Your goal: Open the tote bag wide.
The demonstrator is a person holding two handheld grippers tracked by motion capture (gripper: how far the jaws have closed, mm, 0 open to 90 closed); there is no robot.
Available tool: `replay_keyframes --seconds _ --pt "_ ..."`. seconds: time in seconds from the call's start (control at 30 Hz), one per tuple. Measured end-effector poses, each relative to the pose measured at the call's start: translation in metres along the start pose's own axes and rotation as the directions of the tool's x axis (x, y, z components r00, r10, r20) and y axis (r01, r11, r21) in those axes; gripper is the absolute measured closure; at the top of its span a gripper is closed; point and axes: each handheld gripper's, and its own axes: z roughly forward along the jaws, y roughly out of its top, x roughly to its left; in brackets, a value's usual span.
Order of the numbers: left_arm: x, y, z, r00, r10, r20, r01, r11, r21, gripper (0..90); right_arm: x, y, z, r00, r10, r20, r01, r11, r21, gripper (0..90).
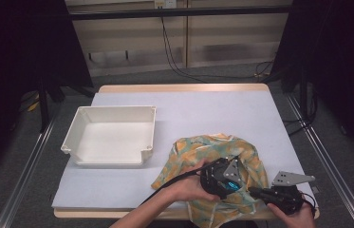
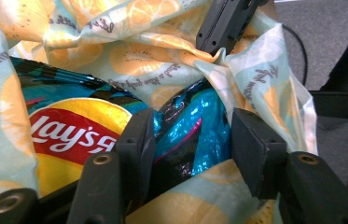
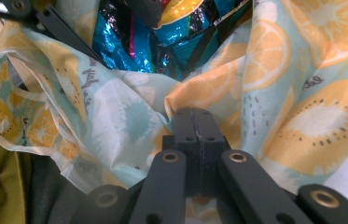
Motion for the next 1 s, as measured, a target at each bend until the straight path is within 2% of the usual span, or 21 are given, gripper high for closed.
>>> replay_keyframes --seconds 0.03,0.07,0.13,0.2,0.27,0.47,0.63,0.67,0.8,0.93,1.0 --pt "0.000 0.000 0.001 1.0000 0.005 0.001 -0.005 1.0000 0.003 49.2 0.000 0.000 0.000 1.0000 -0.001 0.000 0.001 1.000 0.000 90.0" --pt "-0.001 0.000 0.002 0.9996 0.017 -0.023 -0.016 0.9997 0.017 49.2 0.000 -0.001 0.000 1.0000 0.000 0.001 0.000 1.000 0.001 90.0" --pt "-0.004 0.001 0.005 0.9986 0.033 -0.042 -0.032 0.9991 0.027 49.4 0.000 -0.001 0.000 1.0000 -0.002 0.001 0.002 1.000 0.001 90.0" --pt "-0.006 0.002 0.008 0.9976 0.050 -0.048 -0.048 0.9982 0.037 49.7 0.000 -0.001 0.000 1.0000 -0.004 0.004 0.004 1.000 0.003 90.0" --pt "-0.006 0.003 0.011 0.9977 0.042 -0.053 -0.040 0.9985 0.036 49.8 0.001 -0.001 0.000 1.0000 -0.002 0.005 0.002 1.000 0.005 90.0" --pt "-0.010 0.005 0.018 0.9907 0.065 -0.119 -0.058 0.9966 0.058 52.0 0.000 -0.002 0.000 1.0000 -0.002 0.004 0.002 1.000 0.009 90.0" --pt "-0.010 0.006 0.021 0.9860 0.062 -0.155 -0.052 0.9962 0.069 58.4 0.000 -0.003 0.000 1.0000 -0.001 0.004 0.001 1.000 0.015 90.0" --pt "-0.009 0.005 0.021 0.9877 0.053 -0.147 -0.044 0.9968 0.066 62.8 0.001 -0.003 0.000 1.0000 0.002 0.004 -0.002 1.000 0.015 90.0" --pt "-0.005 0.004 0.020 0.9916 0.030 -0.125 -0.024 0.9984 0.051 70.1 0.000 -0.003 -0.001 1.0000 -0.001 0.004 0.001 1.000 0.013 90.0" --pt "0.002 0.000 0.015 0.9958 -0.024 -0.088 0.025 0.9996 0.008 78.7 0.001 -0.004 -0.001 1.0000 -0.002 0.002 0.002 1.000 0.012 90.0" --pt "0.006 -0.003 0.012 0.9954 -0.072 -0.063 0.071 0.9972 -0.022 81.6 0.001 -0.004 -0.001 1.0000 -0.001 0.000 0.001 1.000 0.014 90.0"
